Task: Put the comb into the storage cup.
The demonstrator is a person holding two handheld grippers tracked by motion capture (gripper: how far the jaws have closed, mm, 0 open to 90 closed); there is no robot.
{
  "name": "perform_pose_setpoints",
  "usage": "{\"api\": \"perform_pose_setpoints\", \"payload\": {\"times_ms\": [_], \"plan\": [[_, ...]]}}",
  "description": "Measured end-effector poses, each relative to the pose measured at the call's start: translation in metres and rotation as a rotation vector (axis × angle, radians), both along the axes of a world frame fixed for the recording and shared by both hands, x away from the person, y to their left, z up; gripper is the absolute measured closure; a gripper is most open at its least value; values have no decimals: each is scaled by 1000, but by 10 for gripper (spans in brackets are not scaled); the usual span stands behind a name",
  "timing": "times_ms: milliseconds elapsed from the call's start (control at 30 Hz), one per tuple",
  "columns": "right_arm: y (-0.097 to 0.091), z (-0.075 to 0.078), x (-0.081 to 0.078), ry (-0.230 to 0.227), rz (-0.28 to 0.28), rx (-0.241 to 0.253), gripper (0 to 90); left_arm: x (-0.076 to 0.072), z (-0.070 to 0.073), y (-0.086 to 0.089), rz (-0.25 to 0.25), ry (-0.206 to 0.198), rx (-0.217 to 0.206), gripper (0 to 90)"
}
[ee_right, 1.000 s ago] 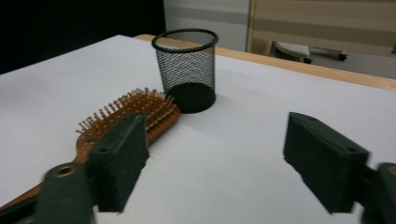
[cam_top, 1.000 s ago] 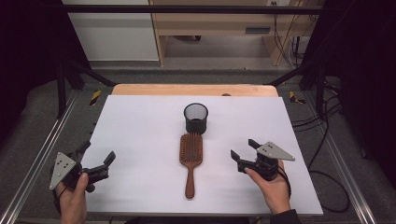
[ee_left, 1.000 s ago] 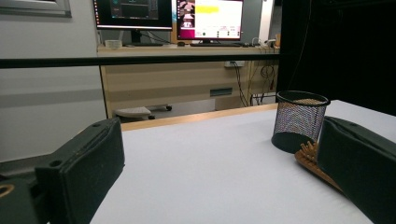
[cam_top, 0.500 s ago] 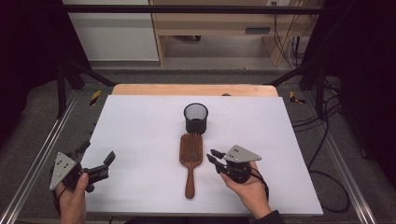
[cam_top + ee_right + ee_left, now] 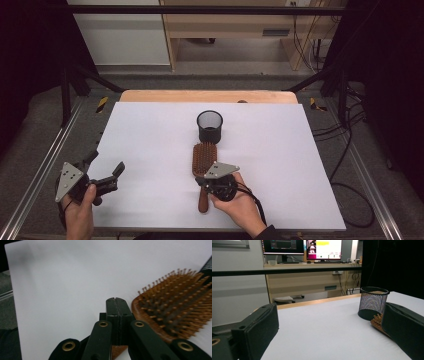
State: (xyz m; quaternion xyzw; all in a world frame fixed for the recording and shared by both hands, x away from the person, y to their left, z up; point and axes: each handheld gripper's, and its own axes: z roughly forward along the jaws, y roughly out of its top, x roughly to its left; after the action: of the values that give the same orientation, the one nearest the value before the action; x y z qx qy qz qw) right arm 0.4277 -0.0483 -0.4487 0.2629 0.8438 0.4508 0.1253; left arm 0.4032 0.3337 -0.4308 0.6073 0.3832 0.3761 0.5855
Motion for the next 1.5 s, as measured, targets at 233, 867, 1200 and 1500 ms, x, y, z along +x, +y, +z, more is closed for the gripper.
{"api": "perform_pose_setpoints", "payload": {"times_ms": [233,867,1200,1500], "plan": [[12,-4,-3,32,26,-43,900,0,1,0,-5,-4,6,15],[22,-16,-3,165,15,-136,900,1,0,-2,-7,-3,11,15],[20,-20,-2,205,5,-172,900,0,0,-3,-5,-1,8,15],[12,-19,-2,224,-8,-200,900,1,1,-1,-8,-2,7,15]]}}
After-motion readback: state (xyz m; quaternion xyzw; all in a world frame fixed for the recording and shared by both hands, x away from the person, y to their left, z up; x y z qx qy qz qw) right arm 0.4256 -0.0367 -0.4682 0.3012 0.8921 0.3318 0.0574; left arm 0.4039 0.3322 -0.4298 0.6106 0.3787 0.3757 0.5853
